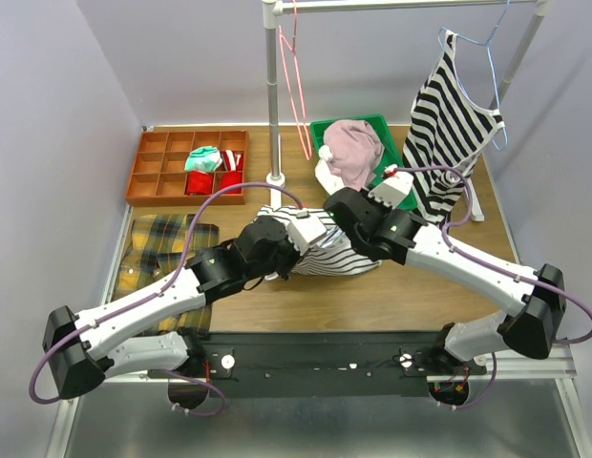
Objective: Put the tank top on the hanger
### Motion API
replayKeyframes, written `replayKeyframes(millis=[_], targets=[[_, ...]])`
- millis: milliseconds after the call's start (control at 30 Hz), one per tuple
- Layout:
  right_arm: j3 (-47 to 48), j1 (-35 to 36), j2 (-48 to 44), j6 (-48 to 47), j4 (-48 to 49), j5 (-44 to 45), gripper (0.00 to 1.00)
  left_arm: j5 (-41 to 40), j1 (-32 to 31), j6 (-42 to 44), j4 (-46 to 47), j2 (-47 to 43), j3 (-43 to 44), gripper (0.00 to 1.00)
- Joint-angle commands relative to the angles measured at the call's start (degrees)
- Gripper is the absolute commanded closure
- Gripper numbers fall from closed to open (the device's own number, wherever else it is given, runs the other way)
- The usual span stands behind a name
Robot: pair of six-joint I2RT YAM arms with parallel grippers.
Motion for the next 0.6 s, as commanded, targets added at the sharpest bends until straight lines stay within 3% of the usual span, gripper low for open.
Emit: replayKeyframes(millis=[0, 333, 567], targets=[[-1.52, 0.34, -5.05, -3.77, 5.14, -2.96, 0.71, -2.18, -0.46, -0.97, 5.09, -3.71, -1.36, 1.0], [-2.92, 0.34, -9.44, -11.94, 12.25, -11.57, 0.2, -4.9, -0.9, -6.42, 10.18, -6.52, -4.26, 1.0], [-4.51, 0.34, -13.49, -18.09, 16.66, -19.48, 0.03, -8.15, -1.17, -8.88, 11.77, -8.72, -5.49, 1.0]])
